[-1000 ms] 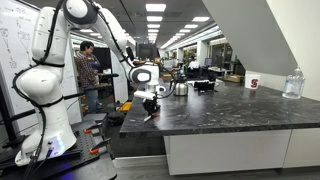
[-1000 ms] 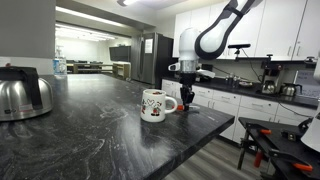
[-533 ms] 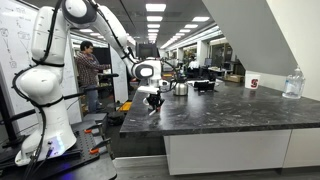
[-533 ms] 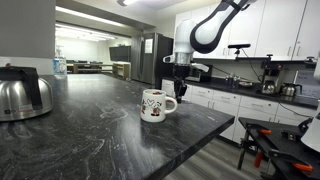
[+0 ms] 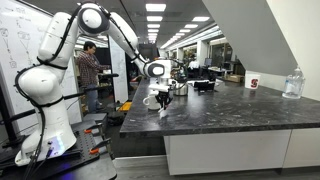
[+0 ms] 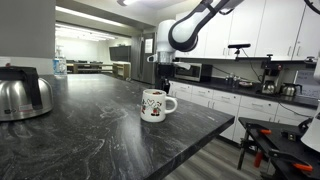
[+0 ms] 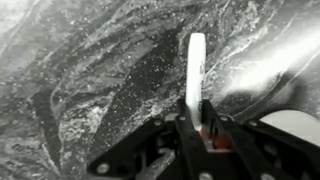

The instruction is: Move the marker forward.

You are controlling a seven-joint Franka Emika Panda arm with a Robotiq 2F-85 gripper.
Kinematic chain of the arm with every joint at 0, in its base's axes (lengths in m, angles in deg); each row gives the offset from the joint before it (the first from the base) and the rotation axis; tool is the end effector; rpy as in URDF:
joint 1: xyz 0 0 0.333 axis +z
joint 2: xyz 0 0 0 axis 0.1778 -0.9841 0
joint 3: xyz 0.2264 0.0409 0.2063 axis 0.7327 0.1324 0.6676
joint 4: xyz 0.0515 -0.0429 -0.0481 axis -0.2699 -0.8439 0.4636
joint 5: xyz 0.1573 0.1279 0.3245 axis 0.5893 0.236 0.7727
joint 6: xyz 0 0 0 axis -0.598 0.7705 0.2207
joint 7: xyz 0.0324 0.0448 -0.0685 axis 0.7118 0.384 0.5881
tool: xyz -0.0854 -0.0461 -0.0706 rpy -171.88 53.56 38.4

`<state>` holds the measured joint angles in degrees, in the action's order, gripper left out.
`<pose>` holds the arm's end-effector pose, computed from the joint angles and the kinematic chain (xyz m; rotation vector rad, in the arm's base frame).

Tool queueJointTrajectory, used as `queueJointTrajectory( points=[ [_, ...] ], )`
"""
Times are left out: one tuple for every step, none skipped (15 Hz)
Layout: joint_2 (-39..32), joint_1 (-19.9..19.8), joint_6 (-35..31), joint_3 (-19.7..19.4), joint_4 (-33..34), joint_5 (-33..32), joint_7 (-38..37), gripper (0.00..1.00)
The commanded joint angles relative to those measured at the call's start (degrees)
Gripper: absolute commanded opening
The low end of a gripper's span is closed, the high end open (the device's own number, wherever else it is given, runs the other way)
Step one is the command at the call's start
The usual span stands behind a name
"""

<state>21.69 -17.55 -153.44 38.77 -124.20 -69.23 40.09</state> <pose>0.6015 -0.0750 0.2250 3.0539 0.6660 -0.0283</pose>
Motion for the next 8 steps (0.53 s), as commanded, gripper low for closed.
queueJointTrajectory(
  points=[
    [-5.9, -0.5, 5.1, 0.6, 8.3, -1.3, -0.2, 0.05],
    [-7.0, -0.4, 5.2, 0.5, 9.7, -1.6, -0.5, 0.06],
    [-7.7, 0.0, 4.2, 0.2, 10.4, -2.4, -1.0, 0.45],
    [-8.2, 0.1, 3.9, 0.3, 11.2, -2.8, -0.9, 0.46],
    [-8.3, -0.1, 3.9, 0.5, 11.6, -3.1, -0.7, 0.51],
    [-7.7, -0.1, 3.7, 0.6, 11.3, -3.3, -1.0, 0.59],
    [-6.7, -0.2, 3.5, 0.8, 10.7, -3.6, -0.3, 0.66],
    [-5.6, -0.2, 3.6, 1.0, 10.0, -3.5, -0.3, 0.74]
  ],
)
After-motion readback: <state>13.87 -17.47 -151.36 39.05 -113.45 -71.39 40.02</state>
